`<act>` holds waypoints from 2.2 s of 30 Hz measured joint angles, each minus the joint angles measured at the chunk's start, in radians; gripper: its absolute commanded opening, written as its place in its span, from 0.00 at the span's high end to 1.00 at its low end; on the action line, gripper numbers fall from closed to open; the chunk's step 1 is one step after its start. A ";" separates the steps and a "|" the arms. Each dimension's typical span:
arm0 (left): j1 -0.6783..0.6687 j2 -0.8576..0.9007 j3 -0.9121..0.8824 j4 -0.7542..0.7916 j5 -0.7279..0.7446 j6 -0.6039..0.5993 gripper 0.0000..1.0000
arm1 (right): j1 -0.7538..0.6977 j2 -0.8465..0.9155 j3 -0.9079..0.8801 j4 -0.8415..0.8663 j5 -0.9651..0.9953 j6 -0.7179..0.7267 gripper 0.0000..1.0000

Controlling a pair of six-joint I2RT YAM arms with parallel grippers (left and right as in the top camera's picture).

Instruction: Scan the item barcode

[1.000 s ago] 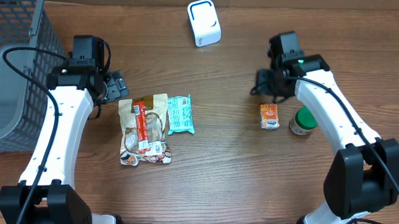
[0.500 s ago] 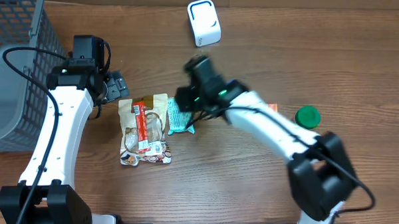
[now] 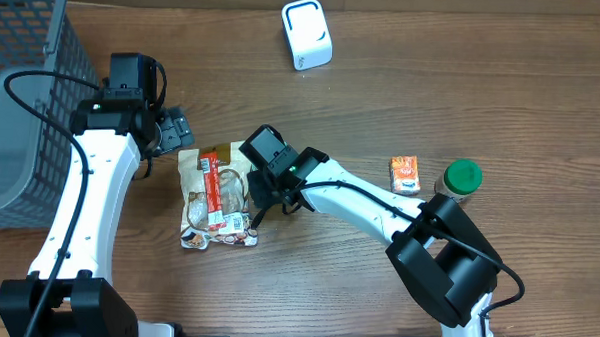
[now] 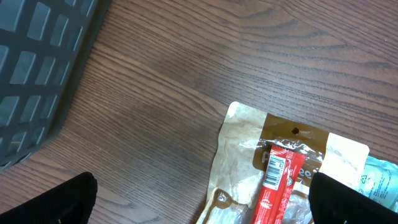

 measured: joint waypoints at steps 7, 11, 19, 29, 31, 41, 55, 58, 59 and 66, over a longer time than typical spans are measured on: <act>0.000 0.000 0.000 0.000 0.000 0.000 0.00 | 0.000 0.000 0.000 -0.028 0.042 0.000 0.52; 0.000 0.000 0.000 0.000 0.000 0.000 0.00 | 0.000 0.000 0.000 -0.030 0.063 0.003 0.46; 0.000 0.000 0.000 0.000 0.000 0.000 0.00 | 0.000 0.000 0.000 -0.027 0.077 0.037 0.46; 0.000 0.000 0.000 0.000 0.000 0.000 0.00 | 0.000 0.000 0.000 -0.169 0.230 0.026 0.42; 0.000 0.000 0.000 0.000 0.000 0.000 0.00 | 0.000 0.000 0.000 -0.215 0.286 0.016 0.41; 0.000 0.000 0.000 0.000 0.000 0.000 0.00 | -0.101 0.000 0.000 -0.375 0.510 -0.034 0.36; 0.000 0.000 0.000 0.000 0.000 0.000 0.00 | -0.170 -0.057 0.010 -0.250 0.049 -0.051 0.37; 0.000 0.000 0.000 0.000 0.000 0.000 0.00 | -0.170 -0.057 0.010 -0.166 0.003 -0.068 0.37; 0.000 0.000 0.000 0.000 0.000 0.000 0.00 | -0.170 -0.057 0.010 -0.130 -0.006 -0.073 0.37; 0.000 0.000 0.000 0.000 0.000 0.000 0.00 | -0.170 -0.057 -0.023 0.016 -0.058 -0.074 0.34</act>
